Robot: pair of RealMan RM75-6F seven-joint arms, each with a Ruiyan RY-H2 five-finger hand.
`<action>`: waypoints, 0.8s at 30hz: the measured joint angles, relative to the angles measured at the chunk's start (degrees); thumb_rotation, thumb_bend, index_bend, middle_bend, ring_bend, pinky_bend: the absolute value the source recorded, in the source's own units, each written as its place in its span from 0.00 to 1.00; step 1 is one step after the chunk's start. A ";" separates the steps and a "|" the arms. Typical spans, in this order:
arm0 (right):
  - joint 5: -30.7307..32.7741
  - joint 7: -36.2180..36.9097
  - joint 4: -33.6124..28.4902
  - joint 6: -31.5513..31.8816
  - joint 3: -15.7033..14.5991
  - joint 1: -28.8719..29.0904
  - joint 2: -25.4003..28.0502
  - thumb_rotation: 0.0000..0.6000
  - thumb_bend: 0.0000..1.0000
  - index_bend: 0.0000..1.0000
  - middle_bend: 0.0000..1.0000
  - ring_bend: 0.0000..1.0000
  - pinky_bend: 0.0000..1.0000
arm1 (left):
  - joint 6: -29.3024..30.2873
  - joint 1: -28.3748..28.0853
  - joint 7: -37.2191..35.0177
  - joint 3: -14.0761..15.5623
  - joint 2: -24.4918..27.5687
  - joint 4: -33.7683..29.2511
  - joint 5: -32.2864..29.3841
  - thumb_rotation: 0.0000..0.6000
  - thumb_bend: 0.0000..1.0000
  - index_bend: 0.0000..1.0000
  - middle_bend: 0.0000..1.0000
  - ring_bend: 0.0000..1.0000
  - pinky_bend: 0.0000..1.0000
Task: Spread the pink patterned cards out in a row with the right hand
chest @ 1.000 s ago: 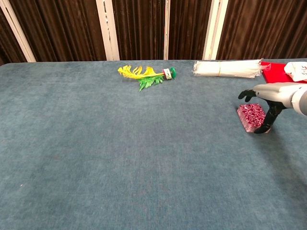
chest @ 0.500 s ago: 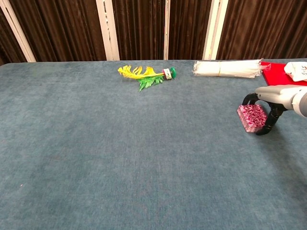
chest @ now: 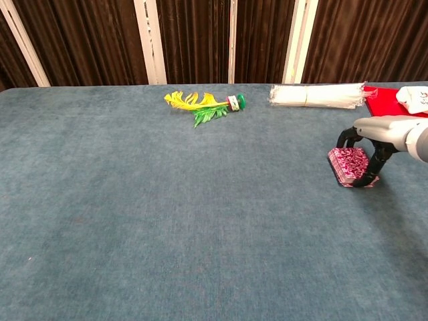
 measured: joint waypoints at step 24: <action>2.26 -6.83 -5.26 4.69 0.94 4.82 -3.64 1.00 0.24 0.50 0.41 0.16 0.00 | -0.16 -0.17 -0.95 0.07 0.22 -0.10 0.31 1.00 0.00 0.00 0.00 0.00 0.00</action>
